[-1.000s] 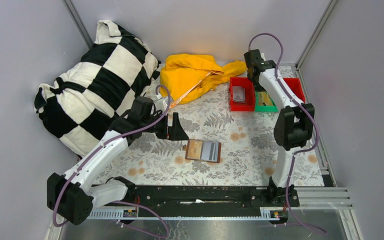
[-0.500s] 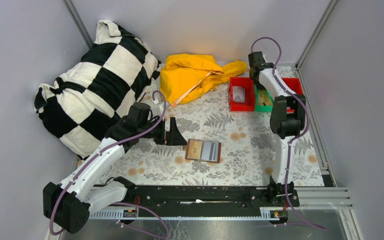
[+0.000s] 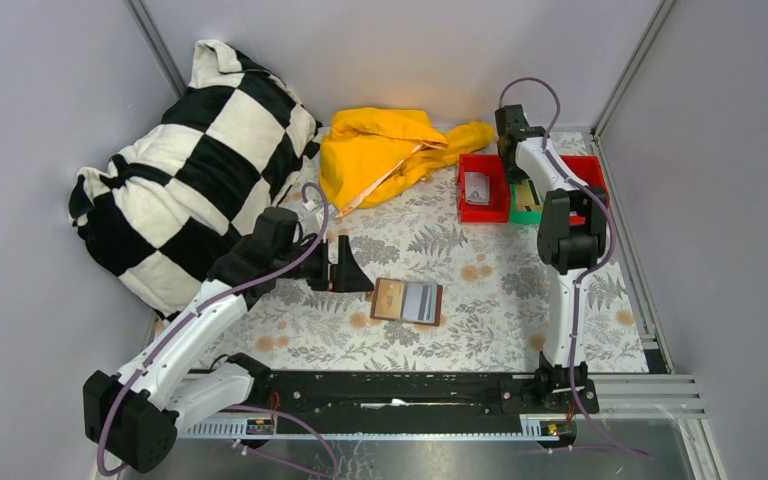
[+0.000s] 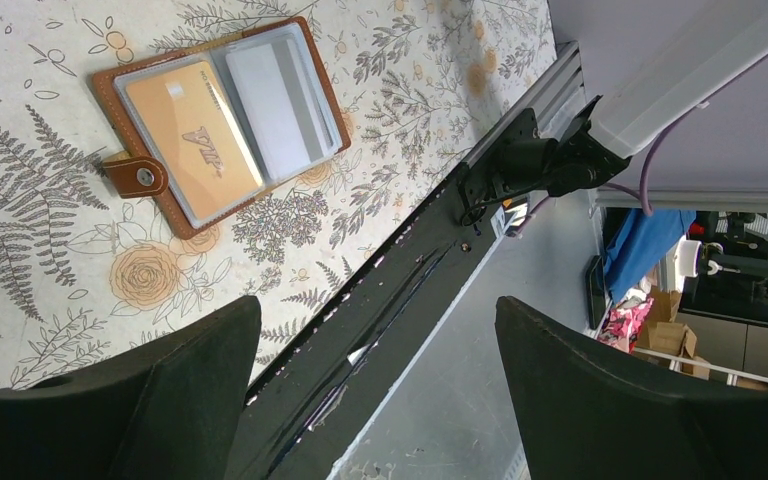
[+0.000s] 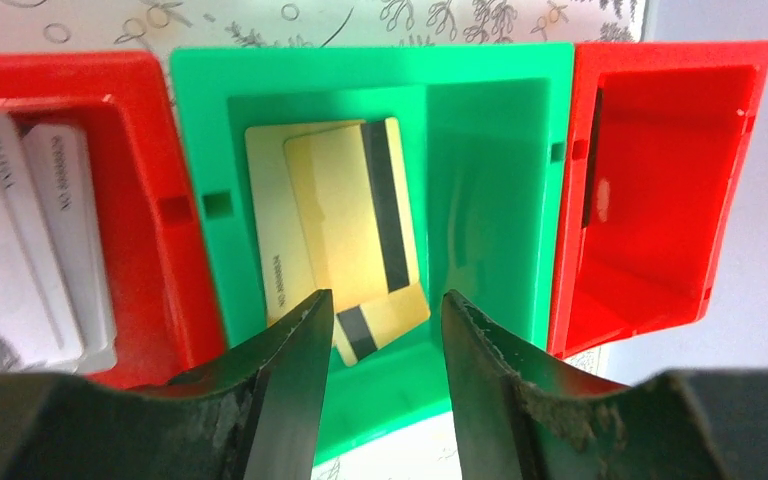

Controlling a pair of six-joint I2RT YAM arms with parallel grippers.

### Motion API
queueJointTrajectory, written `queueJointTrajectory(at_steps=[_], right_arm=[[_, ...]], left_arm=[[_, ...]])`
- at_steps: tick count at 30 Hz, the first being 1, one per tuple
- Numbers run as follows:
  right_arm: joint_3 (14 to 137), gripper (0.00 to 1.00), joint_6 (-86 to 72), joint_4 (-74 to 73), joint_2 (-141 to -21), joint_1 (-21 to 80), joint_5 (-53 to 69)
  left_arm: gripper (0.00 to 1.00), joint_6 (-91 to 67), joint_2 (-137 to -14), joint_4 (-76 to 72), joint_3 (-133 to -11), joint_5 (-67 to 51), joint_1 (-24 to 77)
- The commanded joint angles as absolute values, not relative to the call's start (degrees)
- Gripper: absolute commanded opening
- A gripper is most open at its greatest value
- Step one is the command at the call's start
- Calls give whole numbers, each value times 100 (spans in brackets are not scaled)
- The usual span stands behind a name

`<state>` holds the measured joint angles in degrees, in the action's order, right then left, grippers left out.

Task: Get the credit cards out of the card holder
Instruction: Place the credit card in the storage box, then remove the credit card from the card holder.

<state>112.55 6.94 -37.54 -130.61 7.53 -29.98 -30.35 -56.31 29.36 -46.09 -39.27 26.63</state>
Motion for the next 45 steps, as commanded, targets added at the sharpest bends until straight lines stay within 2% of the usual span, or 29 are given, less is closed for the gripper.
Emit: queueJointTrajectory(at_steps=[1,7,13,19,24,32,45], right_arm=[[11104,51,369,-3754,-12154,790,-2559],[10192,52,-276,-3723,-10600,787,-1743],[7591,51,-1367,-2683,-8502,923,477],[5640,50,-2433,-1903,-7502,2414,1210],[4193,46,-3675,-623,-6921,2894,1847],[2775,45,-4847,1253,-6915,3024,2314],[2538,46,-5001,1765,-7425,3153,2453]], left_arm=[[91,-3077,-5640,2662,-4597,-4033,2641],[91,-3261,-5807,2436,-4564,-3973,2654],[91,-3467,-6201,2147,-4568,-3588,2942],[88,-3846,-6875,1581,-4487,-3359,3329],[86,-4152,-7322,1138,-4361,-3272,3333],[83,-4912,-7786,-310,-3760,-3344,3349],[82,-4804,-8268,-435,-3842,-3260,3349]])
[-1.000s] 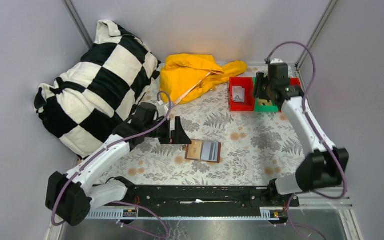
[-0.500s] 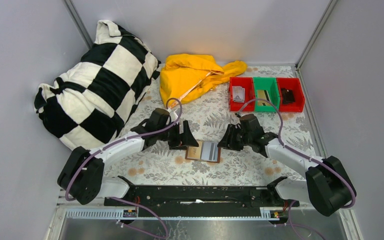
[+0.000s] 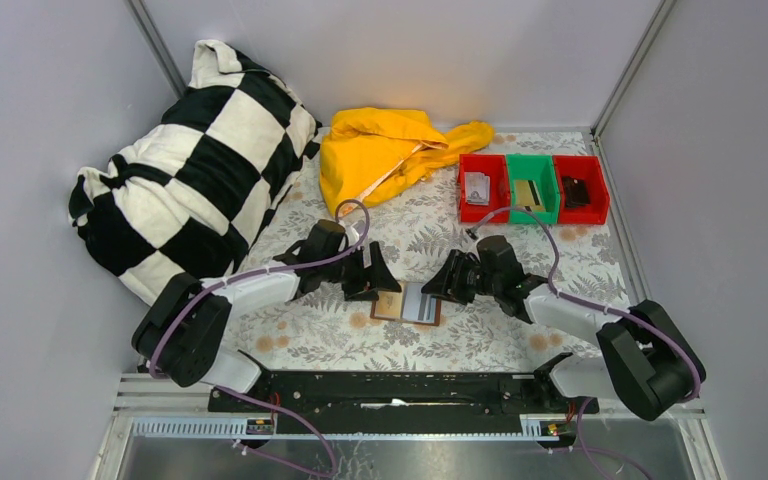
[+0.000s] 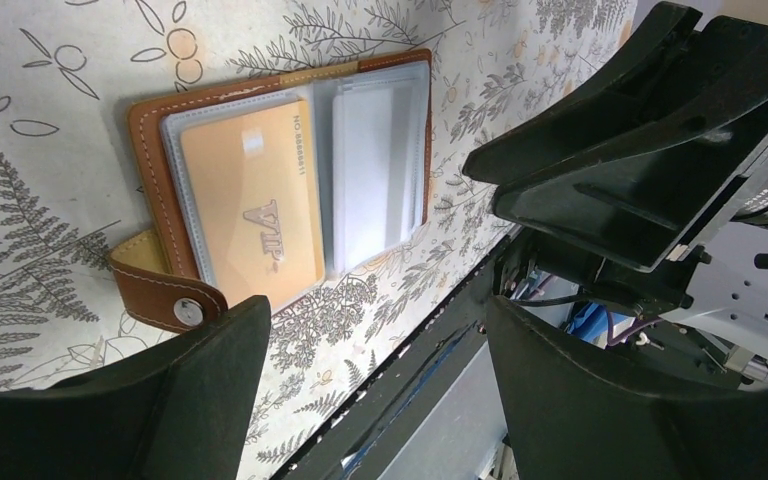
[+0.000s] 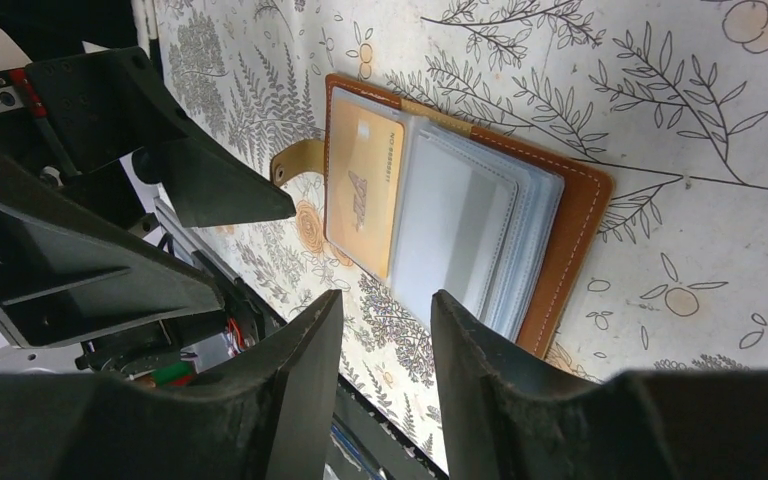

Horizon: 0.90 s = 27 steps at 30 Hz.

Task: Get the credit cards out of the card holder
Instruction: Remove the credit card from the card holder.

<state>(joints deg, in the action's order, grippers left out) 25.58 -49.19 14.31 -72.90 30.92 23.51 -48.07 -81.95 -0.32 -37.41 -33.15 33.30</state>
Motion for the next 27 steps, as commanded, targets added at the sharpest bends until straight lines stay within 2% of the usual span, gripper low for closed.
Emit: queueJointTrajectory(at_steps=[1,20,27], right_arm=[[2519,46,-4999,1781,-7461,3154,2467],[2259,47,-5097,2347,-8068,3156,2595],[2334,46,-5054,2164,-7820,3163,2482]], left_arm=[[82,-4781,-8304,-425,-3867,-3261,3342],[82,-4519,-8701,-202,-3864,-2885,3340],[82,-4452,-8247,-15,-4017,-2975,3370]])
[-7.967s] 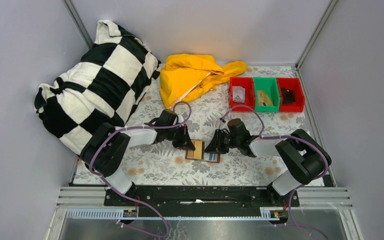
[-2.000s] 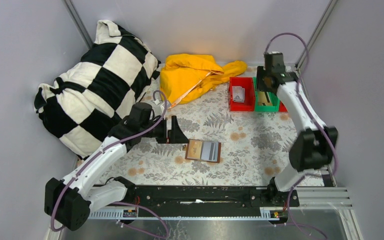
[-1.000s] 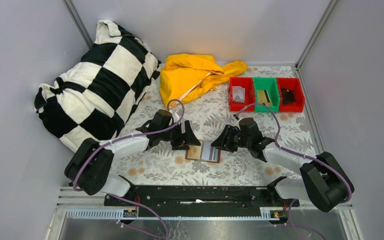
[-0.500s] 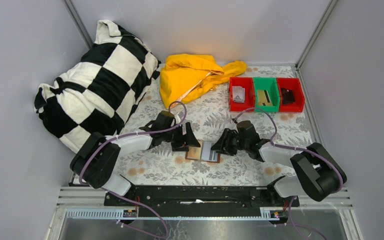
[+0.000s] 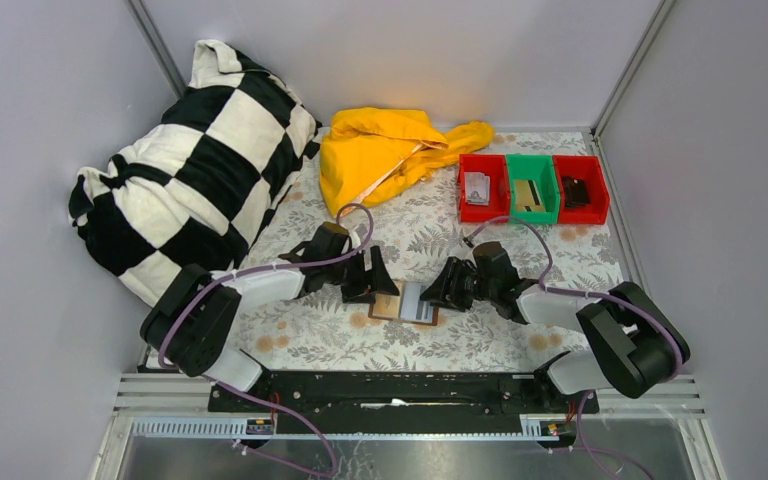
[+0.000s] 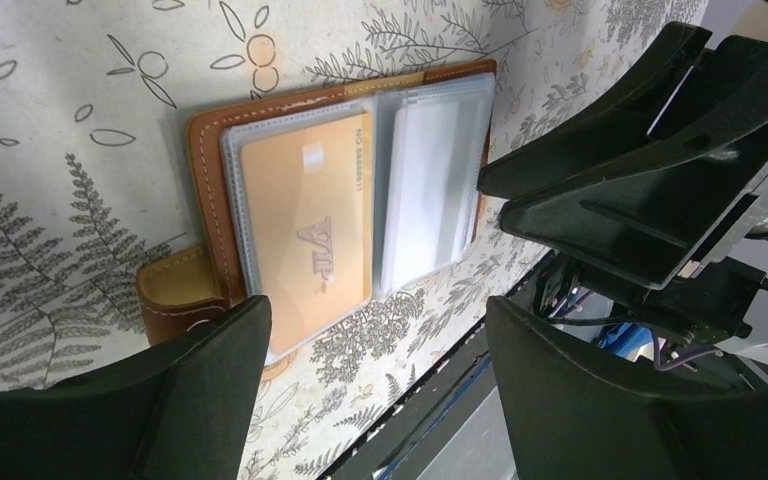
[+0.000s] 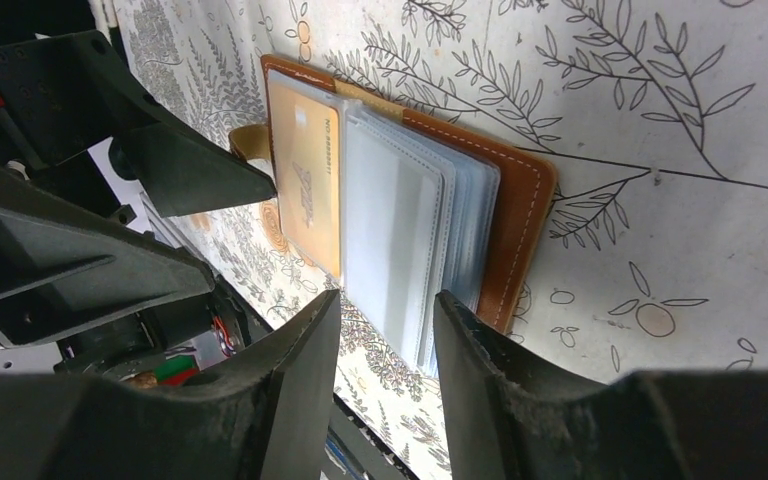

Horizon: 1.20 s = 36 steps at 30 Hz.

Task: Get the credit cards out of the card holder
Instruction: Remove the credit card from the card holder.

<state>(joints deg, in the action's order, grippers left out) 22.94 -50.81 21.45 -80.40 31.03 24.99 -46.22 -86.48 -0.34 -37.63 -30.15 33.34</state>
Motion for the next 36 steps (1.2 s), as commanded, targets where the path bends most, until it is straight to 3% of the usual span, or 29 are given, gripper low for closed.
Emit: queueJointTrajectory(at_steps=[1,7,20,36], right_arm=[[2359,46,-5025,2111,-7814,3163,2478],[2382,46,-5007,2067,-7831,3159,2485],[2308,46,-5000,1977,-7699,3172,2398],[2223,45,-5027,2194,-7889,3173,2461]], left_arm=[[83,-4429,-8138,128,-4080,-2956,3381],[84,-4493,-7815,229,-4355,-2943,3582],[83,-4778,-8897,344,-4947,-2458,3797],[84,-4518,-8777,548,-4435,-2711,3330]])
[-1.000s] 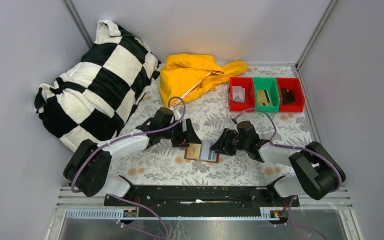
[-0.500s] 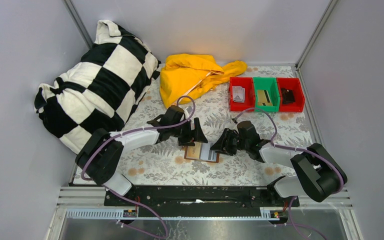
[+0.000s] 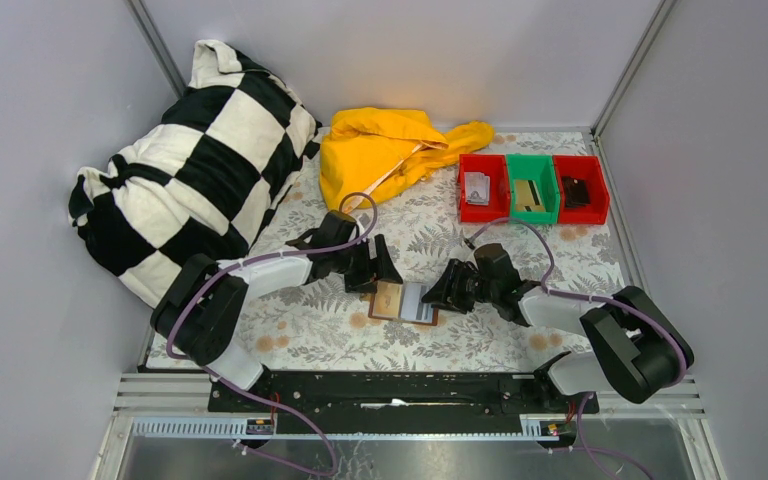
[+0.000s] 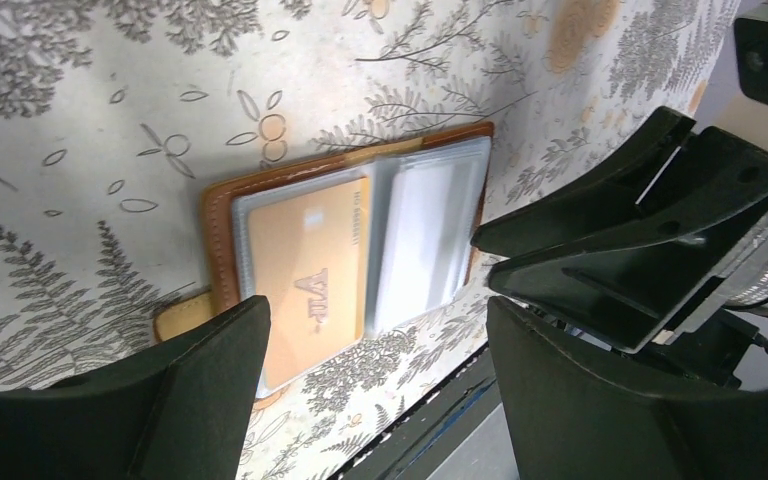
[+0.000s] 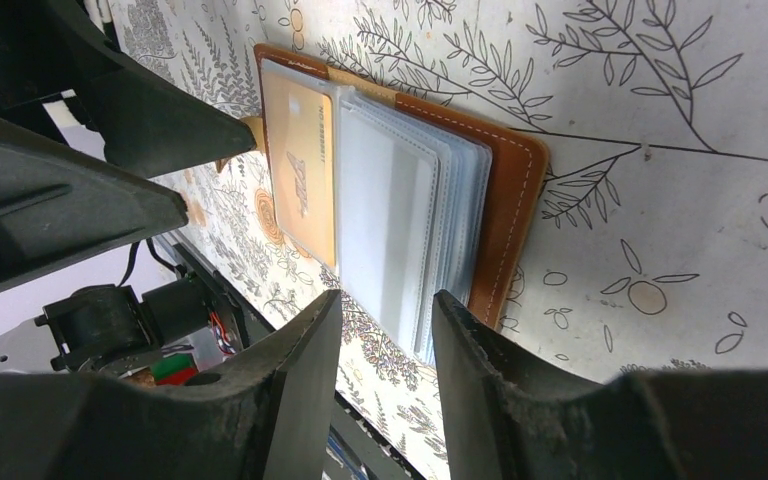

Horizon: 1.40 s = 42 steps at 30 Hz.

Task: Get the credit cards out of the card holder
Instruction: Remove the credit card from the card holder.

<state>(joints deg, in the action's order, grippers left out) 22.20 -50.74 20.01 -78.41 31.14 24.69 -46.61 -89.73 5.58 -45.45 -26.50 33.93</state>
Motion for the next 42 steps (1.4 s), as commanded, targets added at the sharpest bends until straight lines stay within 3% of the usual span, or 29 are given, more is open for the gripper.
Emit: queueJointTrajectory(at_steps=[1,42], right_arm=[[2224,45,-5021,2210,-7911,3168,2454],[2885,46,-5184,2327,-7761,3359,2942]], left_arm=[[84,-4515,-8790,544,-4435,-2715,3327],[85,-4429,-8821,367,-4288,-3396,3239]])
